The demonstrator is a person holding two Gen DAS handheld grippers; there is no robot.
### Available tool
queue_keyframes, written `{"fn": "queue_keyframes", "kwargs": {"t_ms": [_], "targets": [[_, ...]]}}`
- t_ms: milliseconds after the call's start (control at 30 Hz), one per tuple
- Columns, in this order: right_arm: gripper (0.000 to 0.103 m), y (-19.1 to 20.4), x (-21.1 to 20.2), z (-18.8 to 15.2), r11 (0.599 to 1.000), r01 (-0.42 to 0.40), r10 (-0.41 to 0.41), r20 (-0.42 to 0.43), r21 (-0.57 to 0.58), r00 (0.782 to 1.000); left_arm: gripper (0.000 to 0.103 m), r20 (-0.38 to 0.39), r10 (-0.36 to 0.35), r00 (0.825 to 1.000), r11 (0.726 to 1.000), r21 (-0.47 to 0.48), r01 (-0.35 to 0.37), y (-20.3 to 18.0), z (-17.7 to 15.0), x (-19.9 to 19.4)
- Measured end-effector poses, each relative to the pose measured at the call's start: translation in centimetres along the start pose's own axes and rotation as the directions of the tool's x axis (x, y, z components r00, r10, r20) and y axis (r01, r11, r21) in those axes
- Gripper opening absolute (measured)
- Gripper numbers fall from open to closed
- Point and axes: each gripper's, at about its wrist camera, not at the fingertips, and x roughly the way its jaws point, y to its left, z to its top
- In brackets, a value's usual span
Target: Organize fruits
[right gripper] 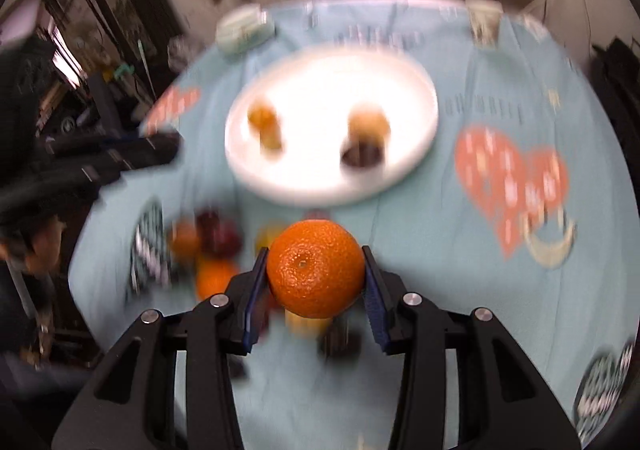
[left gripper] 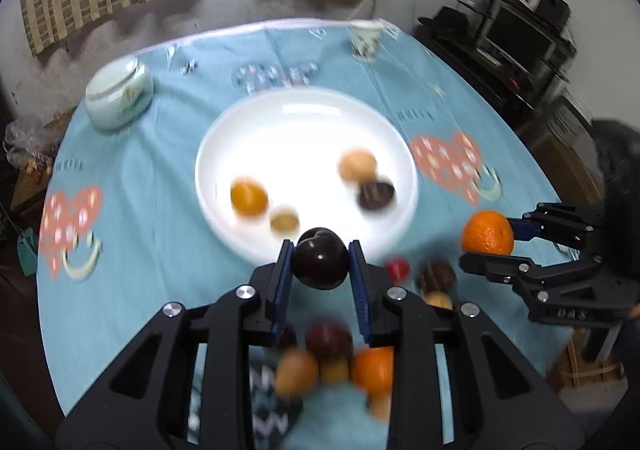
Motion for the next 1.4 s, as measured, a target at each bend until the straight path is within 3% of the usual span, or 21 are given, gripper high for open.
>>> {"fn": "queue_keyframes", "kwargs": {"t_ms": [200, 367, 467, 500, 533, 633, 767, 867, 1067, 1400], "targets": [[0.044, -0.9, 5.8, 8.3, 0.997, 0.067, -0.065, 0.041, -0.043, 0.997, 0.028, -0.059, 0.078, 0.995, 0.993, -0.084, -0.083, 1.8, 5.5, 6.2], [0.045, -2.2, 9.4, 12.0, 0.994, 0.078, -0.074, 0.045, -0.075, 0.996, 0.030, -0.089, 0.154, 0.984, 0.987, -0.034, -0.158, 2.8, 6.8, 9.9], [0.046, -3.4, 11.6, 13.4, 0.997, 0.065, -0.065, 0.003, -0.050, 0.998, 0.049, -0.085, 0.167, 0.982, 0.985, -0.025, -0.170, 3.4, 6.6, 10.6], [0.048, -3.7, 12.0, 13.5, 0.996, 0.067, -0.067, 0.000, -0.051, 0.998, 0.053, -0.085, 0.163, 0.983, 0.985, -0.034, -0.167, 3.6, 6.6, 10.7], [0.059, -3.9, 12.5, 13.7, 0.996, 0.072, -0.072, -0.003, -0.052, 0.997, 0.053, -0.086, 0.161, 0.983, 0.985, -0.045, -0.165, 3.9, 6.5, 10.7], [0.078, -4.6, 12.7, 14.1, 0.995, 0.082, -0.081, 0.029, -0.050, 0.996, 0.065, -0.084, 0.168, 0.982, 0.983, -0.066, -0.174, 4.5, 6.2, 10.6], [0.078, -4.6, 11.8, 14.3, 0.996, 0.072, -0.070, 0.052, -0.046, 0.996, 0.065, -0.053, 0.169, 0.984, 0.980, -0.100, -0.173, 5.1, 6.2, 9.3], [0.078, -4.4, 10.3, 13.7, 0.996, 0.075, -0.072, 0.069, -0.046, 0.995, 0.075, -0.007, 0.186, 0.982, 0.977, -0.108, -0.186, 5.1, 6.0, 7.4], [0.081, -4.2, 5.6, 10.2, 0.998, 0.051, -0.048, 0.115, -0.027, 0.992, 0.081, 0.043, 0.193, 0.980, 0.978, -0.091, -0.188, 4.0, 4.2, 3.8], [0.085, -3.1, 0.0, -2.0, 0.996, 0.011, -0.017, 0.062, 0.090, 0.998, 0.087, 0.062, 0.202, 0.977, 0.979, -0.023, -0.201, -0.4, -0.3, -0.8]]}}
